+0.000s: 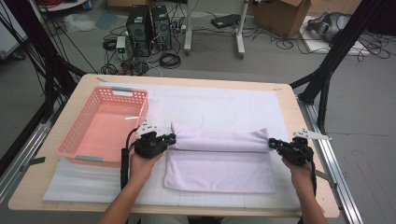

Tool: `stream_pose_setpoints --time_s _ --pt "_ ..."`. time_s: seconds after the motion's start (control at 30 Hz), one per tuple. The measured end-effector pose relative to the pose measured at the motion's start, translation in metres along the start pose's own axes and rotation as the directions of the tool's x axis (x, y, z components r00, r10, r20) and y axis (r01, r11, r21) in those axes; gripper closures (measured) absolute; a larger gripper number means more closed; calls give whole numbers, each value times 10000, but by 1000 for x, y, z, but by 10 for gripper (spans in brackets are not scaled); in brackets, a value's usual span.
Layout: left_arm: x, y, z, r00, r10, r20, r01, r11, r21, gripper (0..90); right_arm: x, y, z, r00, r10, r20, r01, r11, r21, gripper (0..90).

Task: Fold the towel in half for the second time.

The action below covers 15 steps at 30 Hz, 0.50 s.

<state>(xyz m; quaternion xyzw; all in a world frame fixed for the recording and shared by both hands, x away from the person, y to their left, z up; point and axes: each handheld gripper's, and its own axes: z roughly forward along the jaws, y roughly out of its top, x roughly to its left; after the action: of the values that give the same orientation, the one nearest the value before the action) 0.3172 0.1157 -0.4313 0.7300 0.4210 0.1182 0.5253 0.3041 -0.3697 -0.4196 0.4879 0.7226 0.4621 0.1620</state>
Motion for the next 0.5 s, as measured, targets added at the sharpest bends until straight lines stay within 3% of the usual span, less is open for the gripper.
stream_pose_setpoints --time_s 0.1,0.2,0.23,0.3,0.37,0.5 --pt "1 -13 -2 9999 -110 -24 110 9998 138 840 2 -11 -5 9999 153 -80 -152 9999 70 848" --pt "1 -16 -1 9998 -133 -123 135 9997 201 813 6 -16 -4 9996 -262 123 257 9990 378 837" --pt "1 -16 -1 9997 -85 -218 90 9998 190 775 7 -17 -3 9991 -365 201 355 9983 464 827" --pt "1 -16 0 9994 11 -348 -6 9999 148 589 8 -18 -2 9982 -460 377 443 9980 442 747" --pt "1 -17 2 9987 185 -483 -180 9998 93 464 8 -16 -3 9987 -258 433 245 9992 306 669" --pt "5 -13 6 9981 245 -568 -248 9997 -56 394 6 -15 -6 9991 -48 423 48 10000 23 630"
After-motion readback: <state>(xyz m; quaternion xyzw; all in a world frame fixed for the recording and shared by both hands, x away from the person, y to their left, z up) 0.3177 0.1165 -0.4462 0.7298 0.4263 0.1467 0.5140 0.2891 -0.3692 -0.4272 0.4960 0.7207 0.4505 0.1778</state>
